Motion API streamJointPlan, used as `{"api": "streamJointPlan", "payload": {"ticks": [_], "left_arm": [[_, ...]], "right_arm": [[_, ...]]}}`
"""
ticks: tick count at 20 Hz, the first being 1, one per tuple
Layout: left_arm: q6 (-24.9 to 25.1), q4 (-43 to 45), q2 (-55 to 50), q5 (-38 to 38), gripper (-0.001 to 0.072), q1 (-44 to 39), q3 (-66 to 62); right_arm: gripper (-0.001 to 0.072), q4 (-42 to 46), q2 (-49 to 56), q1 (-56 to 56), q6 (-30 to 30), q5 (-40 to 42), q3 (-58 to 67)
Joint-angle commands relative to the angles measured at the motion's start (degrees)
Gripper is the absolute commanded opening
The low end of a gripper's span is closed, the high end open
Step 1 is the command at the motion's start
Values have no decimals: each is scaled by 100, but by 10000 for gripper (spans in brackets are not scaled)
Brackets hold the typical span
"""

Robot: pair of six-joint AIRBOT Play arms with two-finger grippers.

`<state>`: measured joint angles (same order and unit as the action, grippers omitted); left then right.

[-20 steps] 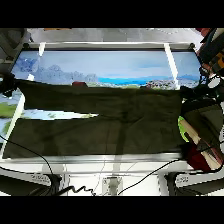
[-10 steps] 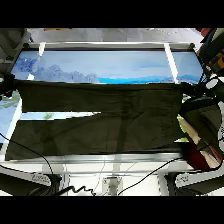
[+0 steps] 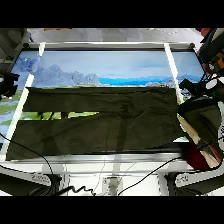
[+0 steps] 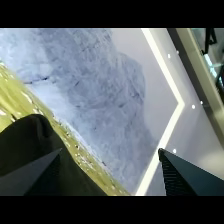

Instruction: Fold the clothes and pants, and hang the long-sleeved shirts on hangers.

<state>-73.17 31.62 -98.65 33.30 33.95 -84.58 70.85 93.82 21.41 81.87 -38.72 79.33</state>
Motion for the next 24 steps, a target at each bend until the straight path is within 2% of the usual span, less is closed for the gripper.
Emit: {"api": "streamJointPlan", "payload": {"ticks": [1,3,4,6,9,10,11,13,20,21,22,24], "left_arm": [[81,7,116,245,700,22,2],[76,415,234,457,698,90,2],[70,920,304,750,692,144,2],[-175,2240,382,1615,570,299,2],[-608,3886,289,2909,562,520,4],[-638,4092,223,3171,563,592,4],[-638,4083,149,3287,566,651,4],[-634,3860,-13,3268,676,693,4],[-623,3320,-662,2516,679,682,4],[-546,3187,-719,2441,652,678,4],[-413,3029,-765,2361,568,660,4],[-372,2750,-811,2124,461,634,2]], "right_arm": [[692,-22,-33,-2,2,-122,7],[691,-4,-46,0,0,-291,13],[690,15,-46,2,0,-369,13],[690,125,-46,2,-2,-503,13],[690,254,-42,2,0,-730,13],[690,273,-42,2,0,-835,13],[690,295,-42,2,0,-938,13],[690,293,-42,2,0,-1158,13],[690,249,-42,-2,470,-1543,13],[690,245,-42,-2,470,-1580,13],[690,245,-42,-2,483,-1606,13],[690,243,-42,-2,621,-1626,13]]}}
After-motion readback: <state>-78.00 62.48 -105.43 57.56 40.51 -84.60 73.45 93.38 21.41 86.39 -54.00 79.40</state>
